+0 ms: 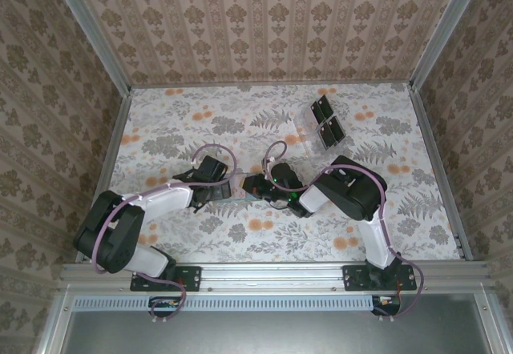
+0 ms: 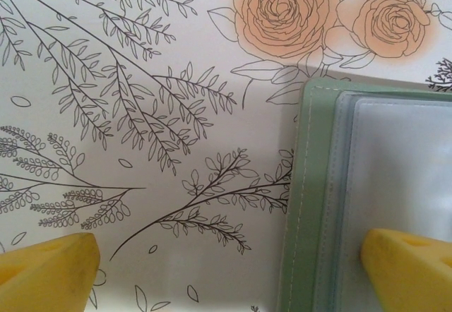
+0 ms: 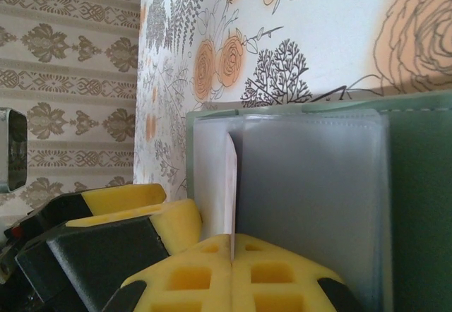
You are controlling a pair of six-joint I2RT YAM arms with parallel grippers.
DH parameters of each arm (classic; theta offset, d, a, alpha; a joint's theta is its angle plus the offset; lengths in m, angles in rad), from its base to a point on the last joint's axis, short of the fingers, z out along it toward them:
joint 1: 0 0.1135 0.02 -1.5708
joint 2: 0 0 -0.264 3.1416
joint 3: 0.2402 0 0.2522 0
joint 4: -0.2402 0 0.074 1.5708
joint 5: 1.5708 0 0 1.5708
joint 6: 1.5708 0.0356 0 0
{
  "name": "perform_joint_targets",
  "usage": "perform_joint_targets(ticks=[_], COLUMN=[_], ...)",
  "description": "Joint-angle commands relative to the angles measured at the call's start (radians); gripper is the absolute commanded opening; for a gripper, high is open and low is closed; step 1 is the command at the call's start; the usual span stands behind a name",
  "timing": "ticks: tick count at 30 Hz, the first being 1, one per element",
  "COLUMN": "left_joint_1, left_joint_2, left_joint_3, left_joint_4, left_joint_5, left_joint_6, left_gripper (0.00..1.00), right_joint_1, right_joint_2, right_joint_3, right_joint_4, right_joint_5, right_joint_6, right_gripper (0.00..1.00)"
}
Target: Put the credit cards into the card holder
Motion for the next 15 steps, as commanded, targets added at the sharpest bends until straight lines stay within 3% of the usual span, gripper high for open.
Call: perform_joint_targets(ticks=[1,10,15], left_joint_1=[-0.004,0.010,0.049], left_joint_2=[0.009,-0.013,-0.058], left_joint_3=[-0.034,-0.008,0.022], left_joint_4=[-0.062,-0.075,-0.104], left_joint_5=[0.008,0.017,0.019], left_joint_6=[0.003,0.014,0.037], left_gripper=[1.00,1.00,1.00], right_joint_1=[0.011,0.016,0.009], right_joint_2=[0.044,0.029,-0.038], right_joint_3=[0.017,0.074,0.132], right_joint_4=[-0.109,-0.231,-0.416], right_joint_5=[-0.014,-0.031,-0.029], right_joint_6=[-0.002,-0.030,-0.104], right_gripper=[0.00,0.00,0.28])
